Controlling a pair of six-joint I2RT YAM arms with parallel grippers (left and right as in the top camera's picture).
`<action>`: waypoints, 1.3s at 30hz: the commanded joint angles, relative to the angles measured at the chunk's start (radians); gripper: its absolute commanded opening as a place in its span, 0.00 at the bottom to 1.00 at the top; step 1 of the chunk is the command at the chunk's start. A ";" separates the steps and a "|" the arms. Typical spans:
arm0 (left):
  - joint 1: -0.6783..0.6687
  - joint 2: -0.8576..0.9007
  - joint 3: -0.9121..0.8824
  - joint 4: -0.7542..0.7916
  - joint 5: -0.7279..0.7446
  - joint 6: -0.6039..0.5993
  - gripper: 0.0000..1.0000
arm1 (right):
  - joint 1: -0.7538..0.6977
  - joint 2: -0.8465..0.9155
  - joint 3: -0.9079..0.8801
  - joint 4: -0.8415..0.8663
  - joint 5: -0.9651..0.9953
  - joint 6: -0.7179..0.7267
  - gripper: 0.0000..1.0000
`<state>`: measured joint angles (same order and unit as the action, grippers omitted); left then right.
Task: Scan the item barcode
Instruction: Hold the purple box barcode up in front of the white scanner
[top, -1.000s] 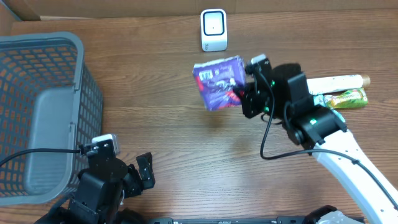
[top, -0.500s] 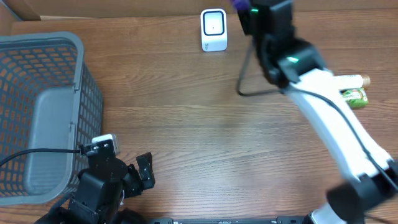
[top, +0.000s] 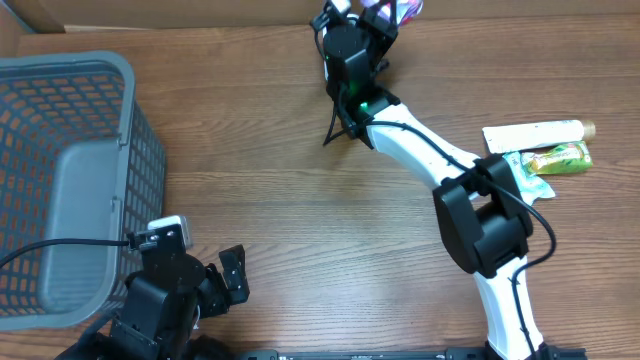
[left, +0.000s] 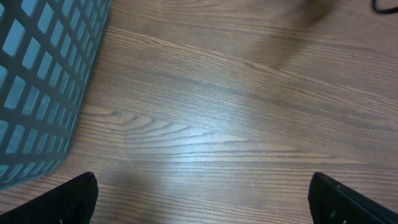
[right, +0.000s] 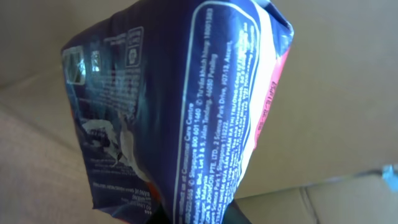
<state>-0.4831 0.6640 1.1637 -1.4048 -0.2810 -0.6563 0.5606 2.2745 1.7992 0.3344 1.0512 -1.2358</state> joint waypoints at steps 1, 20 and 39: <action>-0.003 0.001 -0.003 0.003 -0.007 -0.018 1.00 | -0.005 0.035 0.013 0.002 -0.039 -0.111 0.04; -0.003 0.001 -0.003 0.003 -0.007 -0.018 1.00 | -0.006 0.111 0.002 0.020 -0.132 -0.195 0.04; -0.003 0.001 -0.003 0.003 -0.007 -0.018 1.00 | 0.027 0.111 0.002 0.068 -0.103 -0.130 0.04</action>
<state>-0.4831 0.6640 1.1637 -1.4048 -0.2810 -0.6563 0.5858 2.3882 1.7973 0.4751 0.9504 -1.4857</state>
